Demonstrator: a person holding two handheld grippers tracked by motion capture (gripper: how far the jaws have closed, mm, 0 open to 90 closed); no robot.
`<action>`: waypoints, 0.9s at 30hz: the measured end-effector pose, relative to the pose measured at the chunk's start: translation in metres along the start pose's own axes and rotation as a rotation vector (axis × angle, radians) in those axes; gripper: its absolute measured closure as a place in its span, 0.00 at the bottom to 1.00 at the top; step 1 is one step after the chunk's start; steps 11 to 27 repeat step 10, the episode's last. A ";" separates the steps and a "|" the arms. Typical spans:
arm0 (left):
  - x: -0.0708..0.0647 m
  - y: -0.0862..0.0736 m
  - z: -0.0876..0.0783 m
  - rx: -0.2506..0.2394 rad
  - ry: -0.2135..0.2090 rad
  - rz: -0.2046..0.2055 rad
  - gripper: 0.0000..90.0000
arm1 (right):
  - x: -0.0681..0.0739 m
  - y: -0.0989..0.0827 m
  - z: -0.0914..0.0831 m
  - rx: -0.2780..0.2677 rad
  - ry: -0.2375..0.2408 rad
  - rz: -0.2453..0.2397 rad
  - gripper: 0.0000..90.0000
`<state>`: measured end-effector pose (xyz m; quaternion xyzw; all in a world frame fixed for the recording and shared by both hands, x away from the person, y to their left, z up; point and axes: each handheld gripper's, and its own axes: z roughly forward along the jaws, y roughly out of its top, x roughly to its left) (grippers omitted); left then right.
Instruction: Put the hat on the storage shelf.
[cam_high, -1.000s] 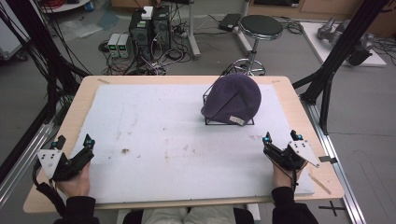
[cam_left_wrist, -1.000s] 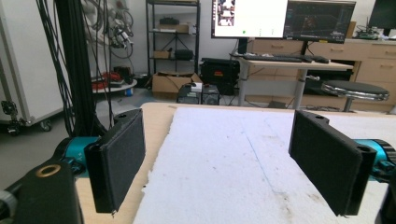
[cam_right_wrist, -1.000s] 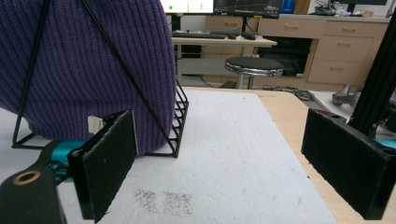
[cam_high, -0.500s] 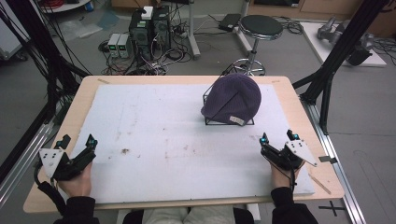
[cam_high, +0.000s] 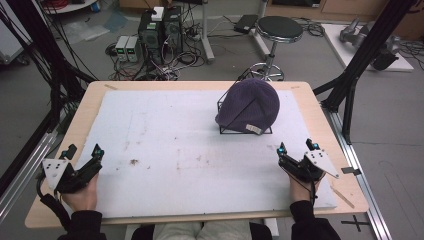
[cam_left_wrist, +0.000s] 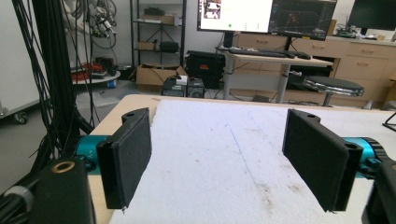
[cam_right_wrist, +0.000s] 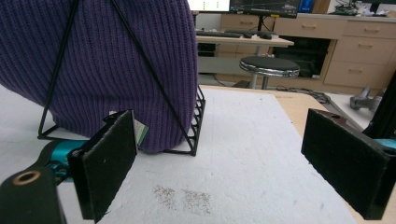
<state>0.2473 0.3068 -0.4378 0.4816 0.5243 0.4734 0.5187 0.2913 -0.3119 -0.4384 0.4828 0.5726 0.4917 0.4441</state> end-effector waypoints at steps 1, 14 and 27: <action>0.000 0.000 0.000 0.004 0.002 -0.001 0.25 | 0.000 0.000 0.000 -0.001 0.001 0.000 0.11; 0.003 -0.001 0.003 0.040 0.005 -0.020 0.23 | 0.001 -0.001 0.002 0.011 0.016 -0.004 0.11; 0.003 -0.001 0.003 0.040 0.005 -0.020 0.23 | 0.001 -0.001 0.002 0.011 0.016 -0.004 0.11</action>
